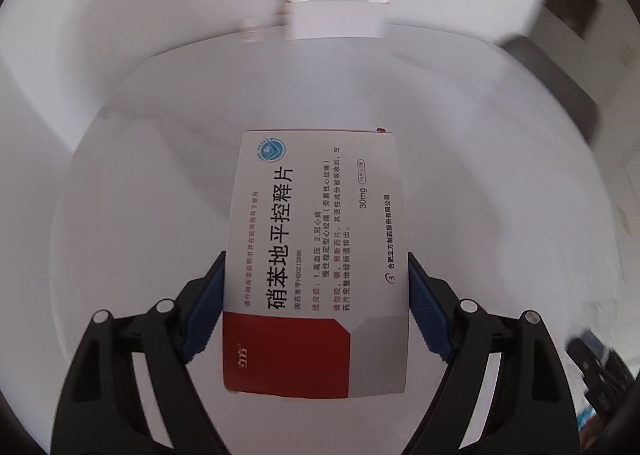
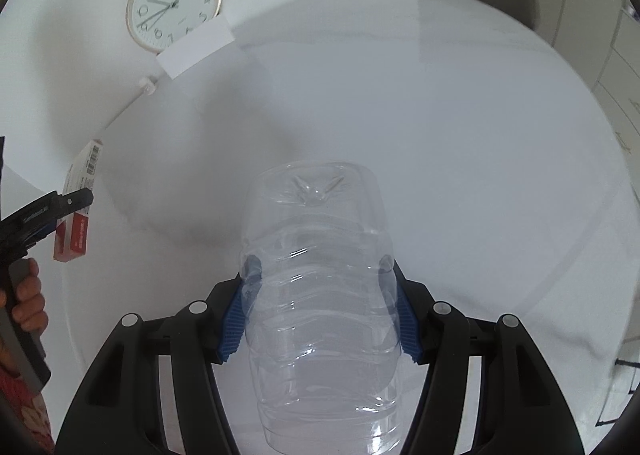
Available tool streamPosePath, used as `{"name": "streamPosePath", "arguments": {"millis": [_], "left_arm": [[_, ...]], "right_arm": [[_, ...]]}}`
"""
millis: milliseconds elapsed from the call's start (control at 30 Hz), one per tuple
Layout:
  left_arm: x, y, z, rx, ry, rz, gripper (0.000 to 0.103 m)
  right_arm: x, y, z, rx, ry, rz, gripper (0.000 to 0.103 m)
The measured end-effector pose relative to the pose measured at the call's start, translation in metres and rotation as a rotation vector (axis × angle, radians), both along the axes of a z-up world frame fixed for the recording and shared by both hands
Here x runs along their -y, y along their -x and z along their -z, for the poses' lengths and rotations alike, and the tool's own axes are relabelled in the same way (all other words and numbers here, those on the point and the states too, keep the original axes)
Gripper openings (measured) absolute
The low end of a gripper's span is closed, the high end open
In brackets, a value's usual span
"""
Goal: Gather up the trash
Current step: 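Carry the bottle and medicine box over the bin and open both grippers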
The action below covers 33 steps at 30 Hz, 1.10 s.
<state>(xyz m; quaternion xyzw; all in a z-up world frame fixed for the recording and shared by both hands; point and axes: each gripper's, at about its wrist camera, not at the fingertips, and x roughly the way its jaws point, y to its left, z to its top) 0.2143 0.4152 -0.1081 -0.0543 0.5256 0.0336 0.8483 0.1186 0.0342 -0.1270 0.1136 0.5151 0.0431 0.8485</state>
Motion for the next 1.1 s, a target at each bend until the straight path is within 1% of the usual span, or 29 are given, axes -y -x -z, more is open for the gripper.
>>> {"name": "streamPosePath", "arguments": {"millis": [100,167,233,300,433,533,567,600,667,733,767,800,867,900,1000,1100], "left_arm": [[0.061,0.037,-0.013,0.007,0.025,0.1,0.079],[0.103,0.064,-0.018,0.002,0.041,0.173,0.079],[0.137,0.085,-0.021,-0.001,0.051,0.228,0.079],[0.181,0.112,-0.022,-0.006,0.06,0.297,0.079],[0.253,0.157,-0.018,-0.017,0.088,0.397,0.079],[0.312,0.187,-0.006,-0.058,0.144,0.458,0.079],[0.334,0.199,-0.001,-0.07,0.16,0.486,0.079],[0.348,0.206,0.002,-0.073,0.166,0.502,0.079],[0.383,0.225,0.011,-0.078,0.16,0.539,0.079],[0.407,0.241,0.019,-0.086,0.156,0.566,0.079],[0.413,0.24,0.024,-0.089,0.149,0.581,0.079],[0.427,0.25,0.026,-0.089,0.132,0.614,0.079],[0.451,0.267,0.03,-0.079,0.09,0.68,0.079],[0.458,0.272,0.032,-0.078,0.078,0.7,0.079],[0.485,0.286,0.039,-0.092,0.027,0.767,0.079],[0.504,0.292,0.049,-0.112,-0.011,0.797,0.079]], "right_arm": [[0.033,0.046,-0.01,0.027,0.007,0.033,0.062],[0.07,0.079,-0.014,0.028,-0.005,0.062,0.062],[0.098,0.103,-0.016,0.033,-0.008,0.083,0.062],[0.14,0.137,-0.018,0.036,0.011,0.123,0.062],[0.209,0.193,-0.009,0.03,0.015,0.192,0.062],[0.257,0.233,0.008,0.008,0.067,0.224,0.062],[0.276,0.248,0.02,-0.011,0.078,0.229,0.062],[0.288,0.256,0.03,-0.026,0.081,0.233,0.062],[0.309,0.269,0.058,-0.072,0.071,0.244,0.062],[0.331,0.283,0.098,-0.125,0.044,0.241,0.062],[0.336,0.286,0.113,-0.144,0.039,0.237,0.062],[0.342,0.289,0.137,-0.176,0.031,0.232,0.062],[0.347,0.287,0.176,-0.225,0.013,0.226,0.062],[0.349,0.287,0.201,-0.256,-0.001,0.227,0.062],[0.351,0.277,0.26,-0.325,-0.035,0.243,0.062],[0.35,0.272,0.305,-0.378,-0.051,0.243,0.062]]}}
